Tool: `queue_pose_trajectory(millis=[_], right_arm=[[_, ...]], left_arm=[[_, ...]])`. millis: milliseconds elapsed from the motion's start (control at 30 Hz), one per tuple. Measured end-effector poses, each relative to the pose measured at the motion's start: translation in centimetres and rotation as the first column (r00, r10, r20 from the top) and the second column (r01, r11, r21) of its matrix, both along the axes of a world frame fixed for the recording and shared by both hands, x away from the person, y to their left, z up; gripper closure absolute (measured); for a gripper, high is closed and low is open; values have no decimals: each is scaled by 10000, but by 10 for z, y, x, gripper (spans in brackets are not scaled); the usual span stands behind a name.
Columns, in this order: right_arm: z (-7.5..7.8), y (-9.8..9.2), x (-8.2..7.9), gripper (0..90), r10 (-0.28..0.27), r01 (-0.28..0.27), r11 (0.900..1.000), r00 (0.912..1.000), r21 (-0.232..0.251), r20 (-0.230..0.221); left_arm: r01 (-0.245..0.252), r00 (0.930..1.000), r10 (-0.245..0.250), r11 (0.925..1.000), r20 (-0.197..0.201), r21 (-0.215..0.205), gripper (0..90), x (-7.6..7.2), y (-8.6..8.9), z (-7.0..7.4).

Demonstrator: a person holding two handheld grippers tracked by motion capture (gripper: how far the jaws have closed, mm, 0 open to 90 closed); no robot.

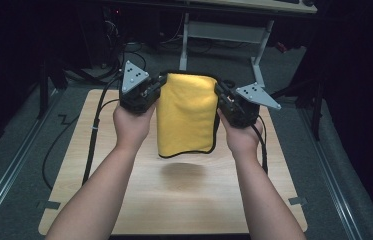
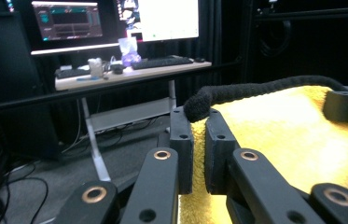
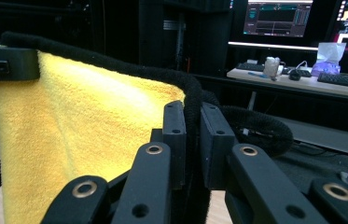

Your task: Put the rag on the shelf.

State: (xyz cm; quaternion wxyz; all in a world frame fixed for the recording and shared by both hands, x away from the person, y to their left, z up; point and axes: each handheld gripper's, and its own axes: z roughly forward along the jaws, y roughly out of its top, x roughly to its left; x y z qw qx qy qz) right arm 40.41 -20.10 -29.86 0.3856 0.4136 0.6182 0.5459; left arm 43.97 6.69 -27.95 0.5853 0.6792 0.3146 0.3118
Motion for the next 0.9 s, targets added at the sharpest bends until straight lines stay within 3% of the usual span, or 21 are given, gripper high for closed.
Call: queue_pose_trajectory(millis=[467, 567, 900], right_arm=[[2, -14, 37, 826, -311, 311, 9995, 9995, -96, 68], [2, -17, 47, 826, -347, 351, 9991, 9993, -226, 168], [-16, -18, 77, 827, -379, 366, 9972, 9991, -649, -188]], left_arm=[[-57, 9997, 50, 9995, 252, 295, 840, 40, -19, 7], [-78, 9999, 75, 9997, 150, 210, 837, 50, -20, 1], [-11, 9999, 24, 9938, -115, 1115, 828, 79, -19, -24]])
